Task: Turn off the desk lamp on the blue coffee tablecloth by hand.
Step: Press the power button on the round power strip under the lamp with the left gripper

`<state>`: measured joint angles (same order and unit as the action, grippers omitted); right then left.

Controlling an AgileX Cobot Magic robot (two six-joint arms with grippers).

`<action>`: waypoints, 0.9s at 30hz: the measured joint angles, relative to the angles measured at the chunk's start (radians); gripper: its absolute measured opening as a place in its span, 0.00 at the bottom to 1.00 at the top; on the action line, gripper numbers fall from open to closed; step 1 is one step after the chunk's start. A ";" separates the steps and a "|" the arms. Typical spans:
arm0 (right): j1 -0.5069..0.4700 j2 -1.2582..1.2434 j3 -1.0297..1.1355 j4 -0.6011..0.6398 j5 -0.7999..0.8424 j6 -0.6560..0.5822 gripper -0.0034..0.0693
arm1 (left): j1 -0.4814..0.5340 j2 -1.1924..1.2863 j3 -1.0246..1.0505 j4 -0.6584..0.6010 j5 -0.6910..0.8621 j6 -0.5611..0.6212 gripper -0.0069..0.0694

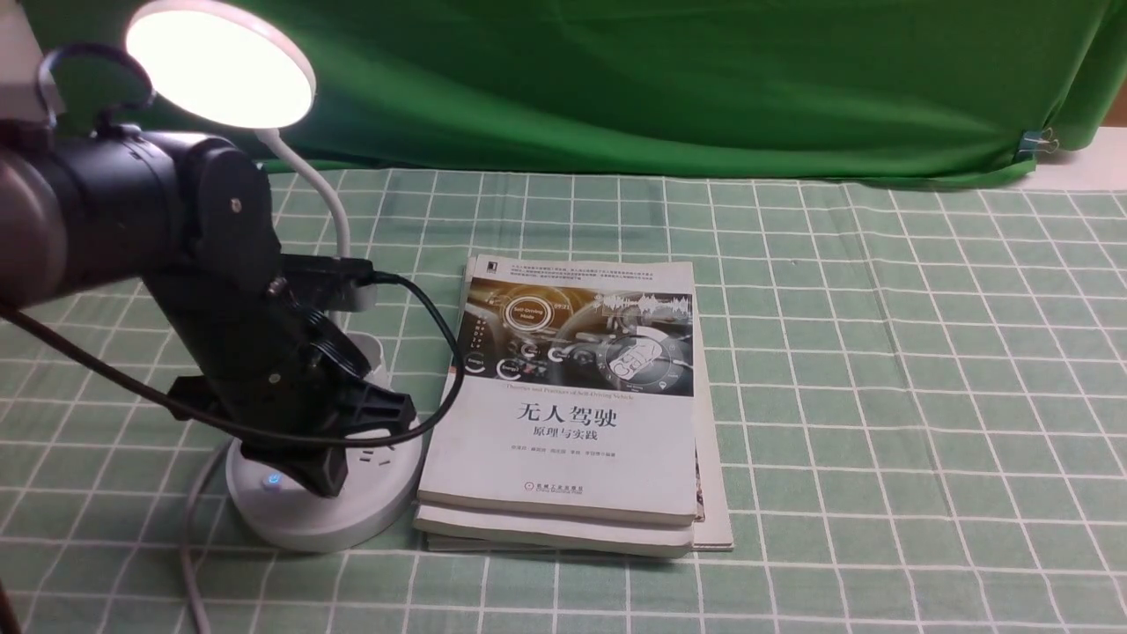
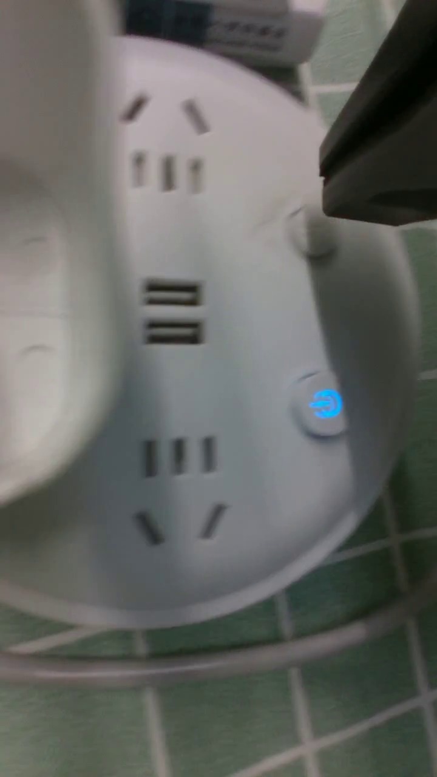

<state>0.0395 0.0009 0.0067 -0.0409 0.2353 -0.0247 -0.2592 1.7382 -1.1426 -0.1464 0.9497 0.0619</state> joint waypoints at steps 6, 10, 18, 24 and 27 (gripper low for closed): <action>0.000 0.000 0.000 0.000 0.000 0.000 0.38 | 0.000 0.046 -0.003 0.008 -0.008 0.000 0.08; 0.000 0.000 0.000 0.000 0.000 0.000 0.38 | 0.000 0.060 -0.013 0.008 -0.003 0.002 0.08; 0.000 0.000 0.000 0.000 0.000 0.000 0.38 | 0.000 0.034 -0.009 0.009 -0.002 0.007 0.08; 0.000 0.000 0.000 0.000 0.000 0.000 0.38 | 0.000 -0.070 -0.007 0.011 0.001 0.010 0.08; 0.000 0.000 0.000 0.000 0.000 0.000 0.38 | 0.000 -0.079 -0.007 0.011 0.002 0.010 0.08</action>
<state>0.0395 0.0009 0.0067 -0.0409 0.2353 -0.0247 -0.2592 1.6588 -1.1495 -0.1352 0.9514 0.0719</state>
